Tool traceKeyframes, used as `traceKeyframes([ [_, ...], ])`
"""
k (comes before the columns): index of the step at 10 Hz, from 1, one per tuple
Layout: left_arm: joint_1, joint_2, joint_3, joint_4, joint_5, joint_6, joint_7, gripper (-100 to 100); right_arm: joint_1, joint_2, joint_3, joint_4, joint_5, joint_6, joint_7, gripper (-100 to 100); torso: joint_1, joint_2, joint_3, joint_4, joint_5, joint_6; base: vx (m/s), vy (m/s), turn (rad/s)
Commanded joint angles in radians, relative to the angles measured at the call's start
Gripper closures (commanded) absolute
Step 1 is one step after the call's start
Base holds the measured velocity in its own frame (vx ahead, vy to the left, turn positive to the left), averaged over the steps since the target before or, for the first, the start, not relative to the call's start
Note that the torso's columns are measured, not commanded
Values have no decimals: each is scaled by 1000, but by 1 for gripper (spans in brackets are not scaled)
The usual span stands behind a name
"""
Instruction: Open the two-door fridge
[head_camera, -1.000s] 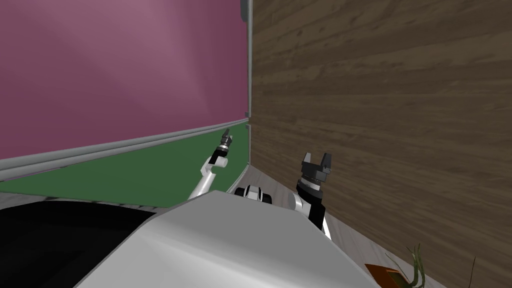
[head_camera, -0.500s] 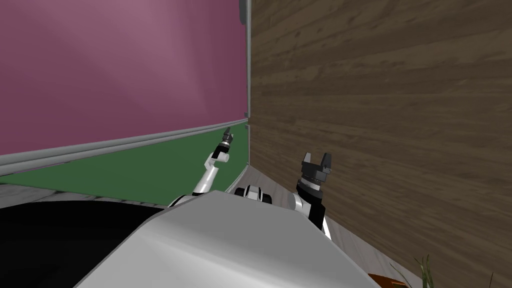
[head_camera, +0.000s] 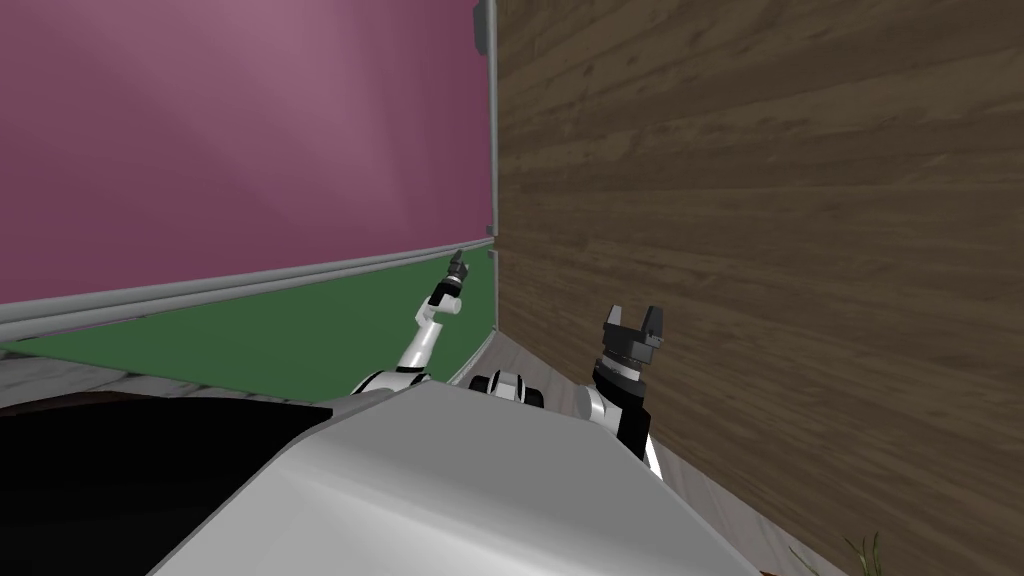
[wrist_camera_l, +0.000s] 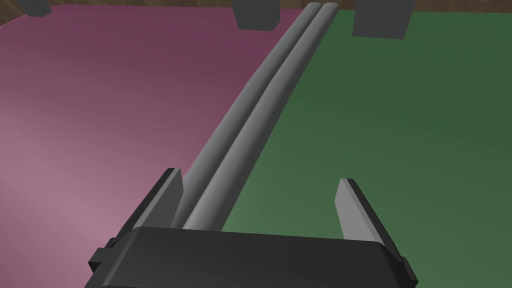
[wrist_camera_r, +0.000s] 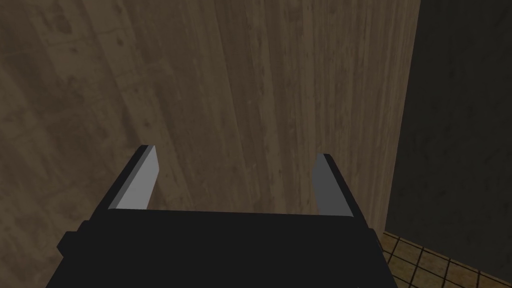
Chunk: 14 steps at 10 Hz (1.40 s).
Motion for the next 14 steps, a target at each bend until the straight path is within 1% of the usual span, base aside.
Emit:
traceKeyframes([
  [1, -70, 8, 18, 71, 11, 21, 11, -100, 0, 0, 0, 0, 0, 0, 0, 0, 0, 3, 2, 0, 0, -1, 11, -54, 69],
  [2, -89, 8, 18, 89, 11, 21, 11, -100, 0, 0, 0, 0, 0, 0, 0, 0, 0, 0, 0, 1, 0, -1, 7, -61, 35],
  [3, -118, 15, 33, 117, 21, 46, 21, -100, 0, 0, 0, 0, 0, 0, 0, 0, 0, 0, 0, 0, 0, -1, 27, -71, 64],
  [4, -139, 15, 33, 138, 21, 46, 21, -100, 0, 0, 0, 0, 0, 0, 0, 0, 0, -2, -1, 0, 0, 0, 25, -67, 36],
  [5, -150, 15, 33, 148, 21, 46, 21, -100, 0, 0, 0, 0, 0, 0, 0, 0, 1, -3, -2, -1, 0, 0, 18, -27, -8],
  [6, -188, 22, 48, 191, 31, 70, 31, -100, 0, 0, 0, 0, 0, 0, 0, 0, 1, 1, 1, 0, 1, 0, 12, -59, 57],
  [7, -210, 22, 48, 208, 31, 70, 31, -100, 0, 0, 0, 0, 0, 0, 0, 0, 0, 0, 0, 0, 0, 0, 12, -61, 41],
  [8, -238, 30, 62, 238, 41, 94, 41, -100, 0, 0, 0, 0, 0, 0, 0, 0, 0, -1, 0, 0, 0, 0, 18, -76, 72],
  [9, -268, 30, 62, 267, 41, 94, 41, -100, 0, 0, 0, 0, 0, 0, 0, 0, -1, -2, -1, 0, 0, 0, 15, -69, 31],
  [10, -300, 38, 77, 301, 50, 119, 51, -100, 0, 0, 0, 0, 0, 0, 0, 0, 0, -1, -1, -1, 0, 0, 17, -84, 62],
  [11, -328, 38, 77, 327, 50, 119, 51, -100, 0, 0, 0, 0, 0, 0, 0, 0, 0, -1, -1, -1, 0, 0, 19, -71, 33],
  [12, -362, 47, 91, 368, 60, 143, 61, -100, 0, 0, 0, 0, 0, 0, 0, 0, 1, -1, -1, -1, 0, 0, 26, -73, 54],
  [13, -391, 47, 91, 390, 60, 143, 61, -100, 0, 0, 0, 0, 0, 0, 0, 0, 1, -2, -2, -1, 1, -1, 34, -54, 32],
  [14, -419, 56, 105, 422, 69, 167, 71, -100, 0, 0, 0, 0, 0, 0, 0, 0, 1, 0, 0, -1, 1, -1, 27, -68, 56],
])
